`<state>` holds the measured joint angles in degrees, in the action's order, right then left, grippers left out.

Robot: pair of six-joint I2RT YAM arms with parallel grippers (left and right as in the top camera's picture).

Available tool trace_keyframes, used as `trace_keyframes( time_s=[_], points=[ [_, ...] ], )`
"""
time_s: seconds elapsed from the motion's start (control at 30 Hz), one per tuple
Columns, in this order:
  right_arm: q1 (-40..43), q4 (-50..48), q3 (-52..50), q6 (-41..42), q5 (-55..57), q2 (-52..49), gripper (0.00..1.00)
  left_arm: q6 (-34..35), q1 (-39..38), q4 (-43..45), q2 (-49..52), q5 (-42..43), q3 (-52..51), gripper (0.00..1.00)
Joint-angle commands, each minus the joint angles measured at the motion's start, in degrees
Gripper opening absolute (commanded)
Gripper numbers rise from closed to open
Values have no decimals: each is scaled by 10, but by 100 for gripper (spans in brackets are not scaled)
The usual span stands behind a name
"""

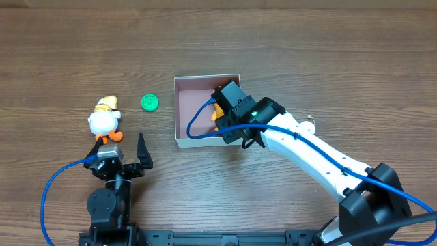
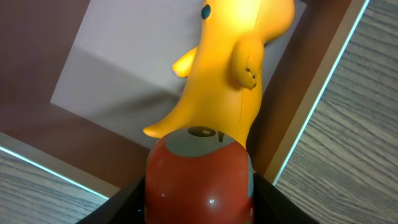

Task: Pack container
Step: 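Lower the ball beside the dinosaur and open the right gripper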

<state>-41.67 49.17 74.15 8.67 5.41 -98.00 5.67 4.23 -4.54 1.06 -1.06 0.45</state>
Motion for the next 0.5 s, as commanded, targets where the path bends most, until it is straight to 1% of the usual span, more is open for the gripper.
trace_keyframes(
  time_s=[0.0,0.07,0.33,0.37,0.47],
  points=[
    [-1,1,0,-2,5,0,54,5,3,1,-4,9,-1,100],
    [0,0,0,-2,5,0,56,5,3,1,-4,9,-1,100],
    [-1,1,14,-2,5,1,58,5,3,1,-4,9,-1,100],
    [-1,1,15,-2,5,1,61,5,3,1,-4,9,-1,100],
    [0,0,15,-2,5,2,64,5,3,1,-4,9,-1,100]
  ],
)
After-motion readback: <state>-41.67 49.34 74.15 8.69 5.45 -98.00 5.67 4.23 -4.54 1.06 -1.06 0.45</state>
